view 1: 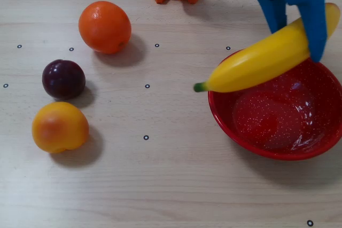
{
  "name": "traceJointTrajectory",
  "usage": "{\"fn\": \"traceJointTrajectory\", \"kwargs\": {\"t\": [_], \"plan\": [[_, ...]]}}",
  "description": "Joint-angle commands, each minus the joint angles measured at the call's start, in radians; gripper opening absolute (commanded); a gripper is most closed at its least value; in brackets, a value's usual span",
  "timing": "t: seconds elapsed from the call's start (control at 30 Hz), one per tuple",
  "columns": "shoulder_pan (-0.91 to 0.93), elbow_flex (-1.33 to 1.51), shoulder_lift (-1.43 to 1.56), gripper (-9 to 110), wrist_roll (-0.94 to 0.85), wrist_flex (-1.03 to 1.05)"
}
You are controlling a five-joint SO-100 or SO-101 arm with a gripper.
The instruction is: Put banana in the red bowl.
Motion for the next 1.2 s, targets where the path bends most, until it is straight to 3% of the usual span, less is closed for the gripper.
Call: {"fn": "traceJointTrajectory", "kwargs": {"t": [0.0, 0.77, 0.9, 1.17], "plan": [[-0.009, -0.066, 0.067, 0, -0.023, -0.049], [0.026, 0.209, -0.038, 0, -0.163, -0.173], [0.038, 0.219, -0.038, 21, -0.193, -0.172], [0.072, 0.201, -0.037, 26, -0.244, -0.144]]}}
